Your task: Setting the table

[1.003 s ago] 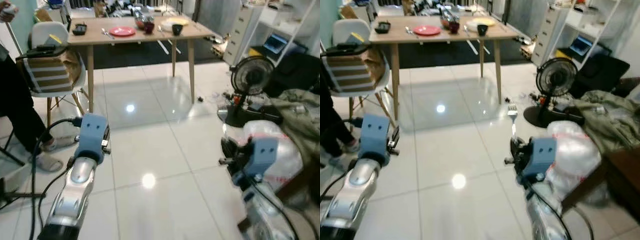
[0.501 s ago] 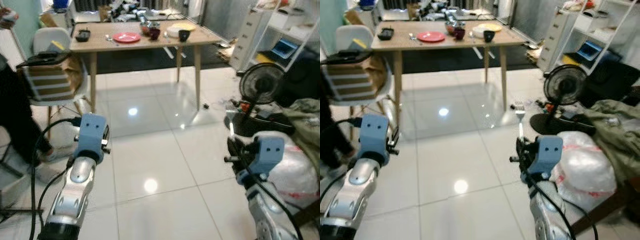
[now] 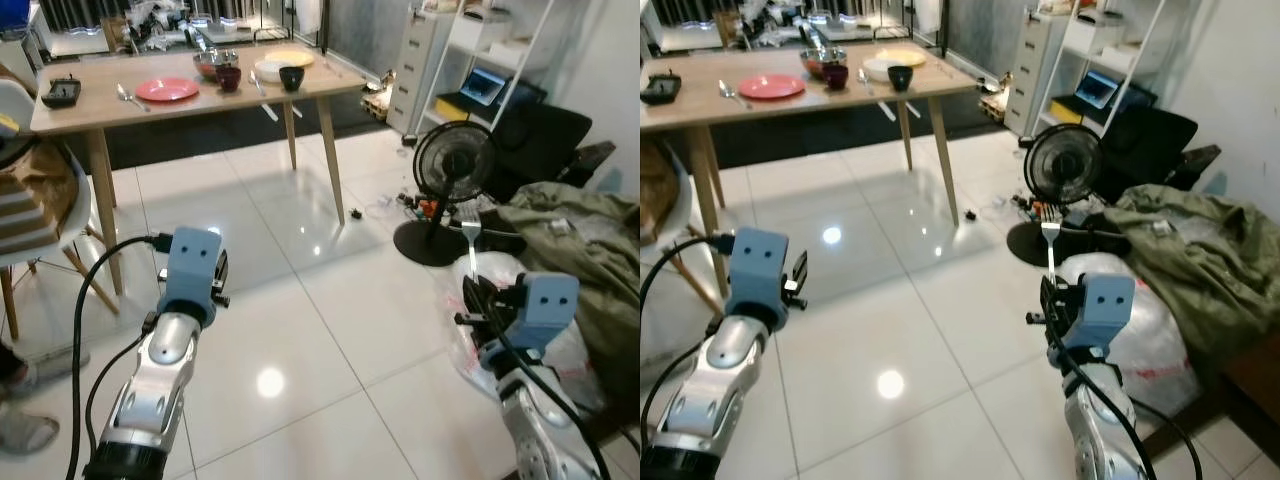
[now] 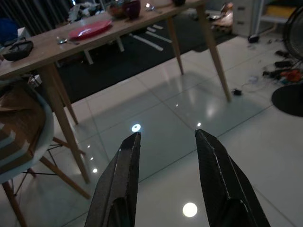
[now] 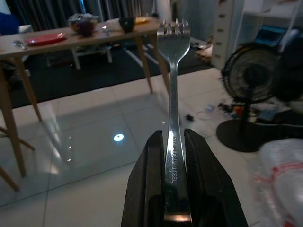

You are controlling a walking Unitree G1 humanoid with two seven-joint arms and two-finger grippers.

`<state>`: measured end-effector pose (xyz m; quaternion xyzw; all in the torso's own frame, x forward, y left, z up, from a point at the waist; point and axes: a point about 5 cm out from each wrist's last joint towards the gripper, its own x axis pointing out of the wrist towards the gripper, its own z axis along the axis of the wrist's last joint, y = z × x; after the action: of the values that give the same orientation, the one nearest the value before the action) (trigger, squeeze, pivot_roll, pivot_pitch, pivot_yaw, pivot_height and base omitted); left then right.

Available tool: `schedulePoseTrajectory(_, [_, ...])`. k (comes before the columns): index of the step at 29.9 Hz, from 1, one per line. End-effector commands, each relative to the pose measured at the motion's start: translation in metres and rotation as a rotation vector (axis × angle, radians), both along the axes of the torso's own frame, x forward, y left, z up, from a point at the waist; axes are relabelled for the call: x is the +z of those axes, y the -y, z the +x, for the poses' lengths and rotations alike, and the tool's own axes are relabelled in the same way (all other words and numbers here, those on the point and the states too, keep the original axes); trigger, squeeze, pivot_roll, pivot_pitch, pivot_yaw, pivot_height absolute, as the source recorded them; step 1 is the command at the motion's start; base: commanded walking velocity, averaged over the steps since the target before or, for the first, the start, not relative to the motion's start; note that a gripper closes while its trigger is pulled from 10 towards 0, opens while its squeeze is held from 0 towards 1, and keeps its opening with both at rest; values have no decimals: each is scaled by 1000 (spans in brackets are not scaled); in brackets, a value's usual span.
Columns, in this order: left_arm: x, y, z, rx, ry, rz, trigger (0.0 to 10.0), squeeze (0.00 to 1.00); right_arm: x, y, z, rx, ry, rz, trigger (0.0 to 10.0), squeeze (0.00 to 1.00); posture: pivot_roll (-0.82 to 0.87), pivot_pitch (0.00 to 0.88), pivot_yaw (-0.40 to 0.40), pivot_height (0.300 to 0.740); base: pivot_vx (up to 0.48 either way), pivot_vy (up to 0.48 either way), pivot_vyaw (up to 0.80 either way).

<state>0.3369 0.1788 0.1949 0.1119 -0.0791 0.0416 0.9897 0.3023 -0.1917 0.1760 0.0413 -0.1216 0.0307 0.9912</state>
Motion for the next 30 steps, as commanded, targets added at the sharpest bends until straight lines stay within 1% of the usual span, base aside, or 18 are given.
schedulePoseTrajectory(1, [-6,2,-1,-2,-23,2,10000,0,-2,4,-2,-16,-4,-1,10000,0,30,96,72,740,461,0,0])
schedulePoseTrajectory(5, [-6,2,0,-1,-21,4,10000,0,1,-8,0,44,12,-12,10000,0,36,97,73,740,464,0,0])
schedulePoseTrajectory(8, [-6,2,0,0,-21,4,10000,0,2,-9,0,50,14,-13,10000,0,38,97,72,740,465,0,0])
schedulePoseTrajectory(14, [-5,2,0,3,-16,5,10000,0,6,-17,2,81,32,-13,10000,0,44,98,73,740,464,0,0])
schedulePoseTrajectory(22, [-3,1,0,7,-10,4,10000,0,8,-22,4,101,40,-13,10000,0,51,97,71,740,464,0,0])
schedulePoseTrajectory(30, [-2,0,0,12,-6,4,10000,0,9,-28,6,126,43,-8,10000,0,58,94,67,740,464,0,623])
